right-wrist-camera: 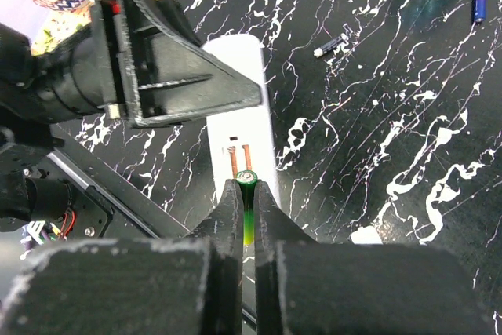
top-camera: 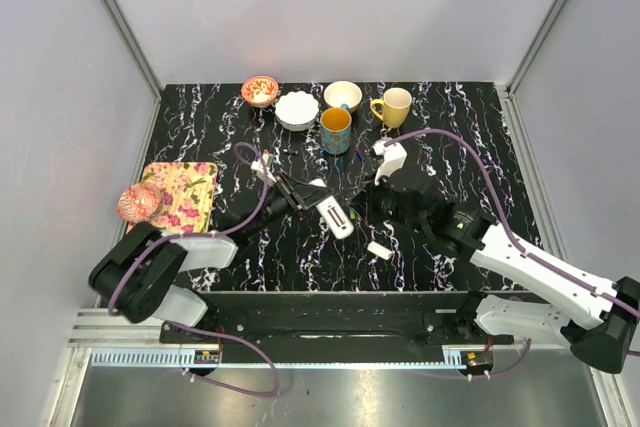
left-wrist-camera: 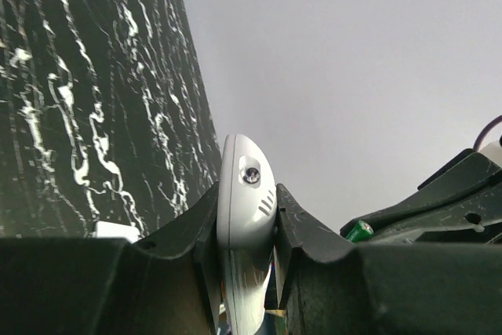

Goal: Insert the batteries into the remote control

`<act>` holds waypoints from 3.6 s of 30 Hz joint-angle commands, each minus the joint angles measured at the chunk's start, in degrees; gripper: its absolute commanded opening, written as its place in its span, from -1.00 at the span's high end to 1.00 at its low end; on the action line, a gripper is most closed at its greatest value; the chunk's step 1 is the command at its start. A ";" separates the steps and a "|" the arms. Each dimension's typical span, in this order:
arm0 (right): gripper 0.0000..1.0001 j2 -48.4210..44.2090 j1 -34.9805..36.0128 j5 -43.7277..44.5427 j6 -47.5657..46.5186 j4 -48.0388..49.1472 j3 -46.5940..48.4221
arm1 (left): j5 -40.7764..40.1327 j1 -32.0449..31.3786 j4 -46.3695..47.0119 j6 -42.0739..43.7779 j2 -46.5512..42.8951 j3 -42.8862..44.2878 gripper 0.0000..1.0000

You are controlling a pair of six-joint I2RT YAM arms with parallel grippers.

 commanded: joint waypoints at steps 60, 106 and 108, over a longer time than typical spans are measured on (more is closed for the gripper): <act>1.00 1.62 0.56 13.38 3.58 -1.18 -2.88 | 21.11 0.95 36.42 -3.79 -0.29 -2.31 1.00; 1.00 36.60 -26.96 1.33 62.11 -2.93 -1.83 | -9.12 1.04 -24.38 16.06 -48.88 -11.38 1.00; 1.00 37.40 -27.04 2.29 62.73 -3.55 -1.21 | -9.39 1.04 -27.12 16.69 -50.65 -11.28 1.00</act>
